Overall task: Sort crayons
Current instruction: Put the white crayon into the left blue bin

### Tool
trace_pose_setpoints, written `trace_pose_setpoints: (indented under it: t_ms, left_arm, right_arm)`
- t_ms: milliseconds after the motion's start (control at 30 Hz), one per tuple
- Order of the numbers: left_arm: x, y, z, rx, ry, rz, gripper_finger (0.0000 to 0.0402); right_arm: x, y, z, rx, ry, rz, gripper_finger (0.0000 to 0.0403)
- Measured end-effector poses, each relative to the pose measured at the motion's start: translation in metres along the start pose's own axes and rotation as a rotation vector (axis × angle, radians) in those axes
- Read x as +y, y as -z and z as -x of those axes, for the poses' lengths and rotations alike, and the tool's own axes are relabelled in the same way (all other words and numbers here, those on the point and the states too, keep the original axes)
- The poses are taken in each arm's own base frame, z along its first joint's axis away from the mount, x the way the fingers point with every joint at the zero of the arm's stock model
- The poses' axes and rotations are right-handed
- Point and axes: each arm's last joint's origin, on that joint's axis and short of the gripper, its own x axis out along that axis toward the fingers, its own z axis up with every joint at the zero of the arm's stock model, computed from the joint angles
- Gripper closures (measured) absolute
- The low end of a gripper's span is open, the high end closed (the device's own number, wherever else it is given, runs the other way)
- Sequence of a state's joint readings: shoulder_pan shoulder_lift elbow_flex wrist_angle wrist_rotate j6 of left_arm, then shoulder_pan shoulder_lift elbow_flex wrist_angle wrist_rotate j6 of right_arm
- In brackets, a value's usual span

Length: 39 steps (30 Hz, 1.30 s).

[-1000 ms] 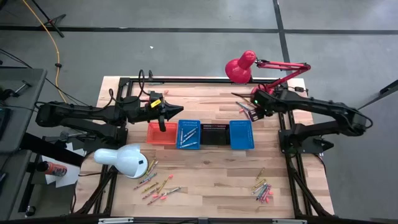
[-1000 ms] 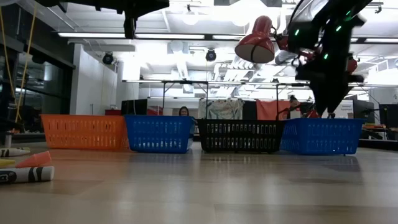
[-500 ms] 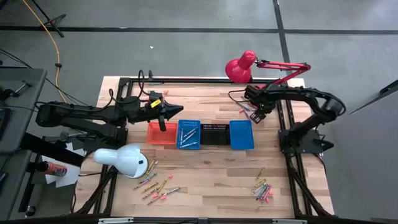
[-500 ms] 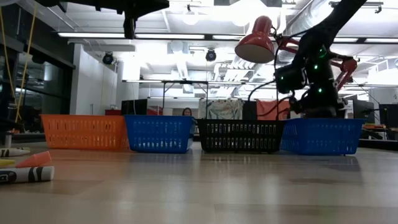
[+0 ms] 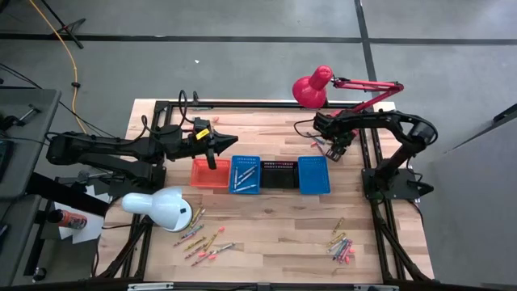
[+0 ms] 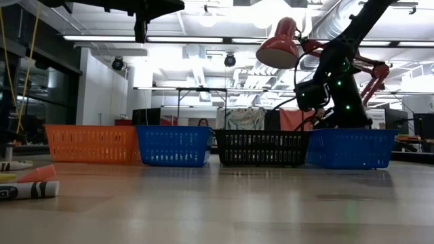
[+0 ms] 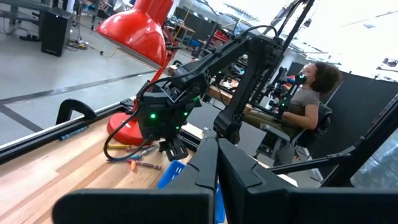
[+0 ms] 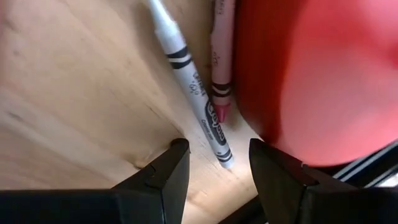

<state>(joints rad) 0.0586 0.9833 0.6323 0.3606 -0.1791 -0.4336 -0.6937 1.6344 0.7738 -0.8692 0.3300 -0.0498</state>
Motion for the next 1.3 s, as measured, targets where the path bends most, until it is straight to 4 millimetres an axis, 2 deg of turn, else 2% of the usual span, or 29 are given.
trace_pose_setpoints:
  t_ms: [233,400,833,1100,1300]
  left_arm:
    - [0.000,0.000,0.000,0.000,0.000,0.000,0.0401]
    - [0.000,0.000,0.000,0.000,0.000,0.000,0.0401]
    - [0.000,0.000,0.000,0.000,0.000,0.000,0.0401]
    - [0.000,0.000,0.000,0.000,0.000,-0.035,0.0401]
    - [0.000,0.000,0.000,0.000,0.000,-0.044,0.0401]
  right_arm:
    - [0.001,-0.001,-0.001,-0.016,-0.050,0.198,0.0238]
    - [0.003,-0.001,0.000,-0.023,-0.107,0.269,0.0250]
    - [0.006,0.006,0.000,0.033,-0.188,0.226,0.0382]
    - [0.008,0.014,0.002,0.099,-0.258,0.200,0.0398]
    - [0.009,0.022,0.011,0.091,-0.298,0.200,0.0401]
